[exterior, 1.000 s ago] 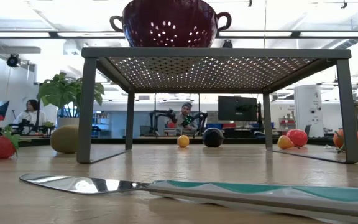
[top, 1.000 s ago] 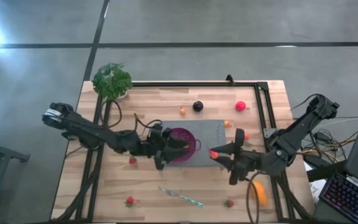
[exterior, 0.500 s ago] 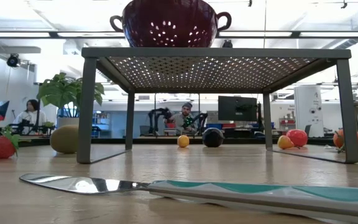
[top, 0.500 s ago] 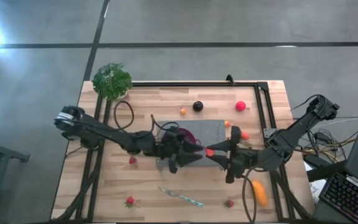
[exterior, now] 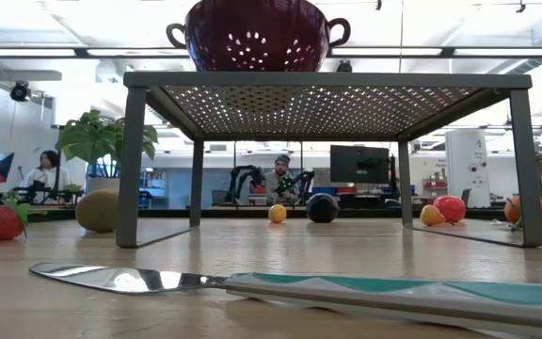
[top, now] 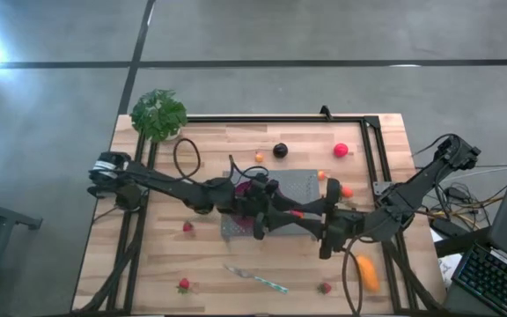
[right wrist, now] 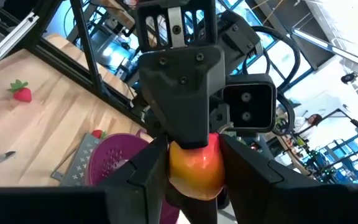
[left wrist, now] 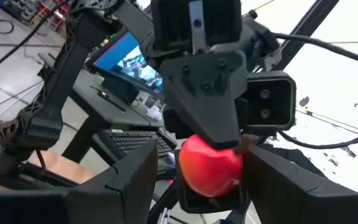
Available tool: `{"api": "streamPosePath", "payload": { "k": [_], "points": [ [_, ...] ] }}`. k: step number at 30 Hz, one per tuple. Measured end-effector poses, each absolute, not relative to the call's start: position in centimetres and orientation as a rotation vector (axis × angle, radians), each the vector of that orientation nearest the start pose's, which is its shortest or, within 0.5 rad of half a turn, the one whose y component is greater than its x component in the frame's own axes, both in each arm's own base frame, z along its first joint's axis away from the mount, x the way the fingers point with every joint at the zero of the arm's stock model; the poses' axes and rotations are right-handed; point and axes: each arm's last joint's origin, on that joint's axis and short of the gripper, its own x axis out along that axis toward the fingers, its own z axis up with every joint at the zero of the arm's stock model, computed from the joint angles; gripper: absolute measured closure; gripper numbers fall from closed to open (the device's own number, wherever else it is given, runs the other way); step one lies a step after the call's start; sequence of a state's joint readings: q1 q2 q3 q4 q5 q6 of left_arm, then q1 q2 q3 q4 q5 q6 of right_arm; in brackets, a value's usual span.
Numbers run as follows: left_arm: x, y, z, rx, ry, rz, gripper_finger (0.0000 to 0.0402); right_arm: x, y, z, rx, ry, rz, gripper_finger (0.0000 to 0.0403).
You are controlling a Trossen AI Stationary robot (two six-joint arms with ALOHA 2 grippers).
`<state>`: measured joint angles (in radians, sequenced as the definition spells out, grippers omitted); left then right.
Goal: Pick & Place Fruit
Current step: Put the pear into the purple strainer bowl
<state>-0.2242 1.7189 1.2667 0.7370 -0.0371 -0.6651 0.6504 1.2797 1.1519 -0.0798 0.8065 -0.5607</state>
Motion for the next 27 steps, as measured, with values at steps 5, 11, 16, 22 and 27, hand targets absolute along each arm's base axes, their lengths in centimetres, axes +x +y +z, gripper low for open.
{"api": "streamPosePath", "payload": {
  "k": [5,11,16,22,27],
  "points": [
    [38.85,-8.78,34.06,-0.693,-0.215,-0.286,0.0182,23.76,14.98,36.53,-0.698,0.212,-0.122,0.0267],
    [38.92,-8.61,33.91,-0.687,-0.203,-0.276,0.0237,23.97,14.67,36.47,-0.695,0.218,-0.133,0.0287],
    [38.95,-8.54,33.88,-0.688,-0.199,-0.276,0.0282,23.98,14.67,36.26,-0.702,0.224,-0.132,0.0277],
    [38.94,-8.54,33.9,-0.683,-0.199,-0.279,0.0275,24.01,14.67,36.08,-0.689,0.228,-0.134,0.0267],
    [38.94,-8.54,33.9,-0.683,-0.199,-0.279,0.0277,24.01,14.67,36.06,-0.687,0.229,-0.135,0.0278]
  ]
}}
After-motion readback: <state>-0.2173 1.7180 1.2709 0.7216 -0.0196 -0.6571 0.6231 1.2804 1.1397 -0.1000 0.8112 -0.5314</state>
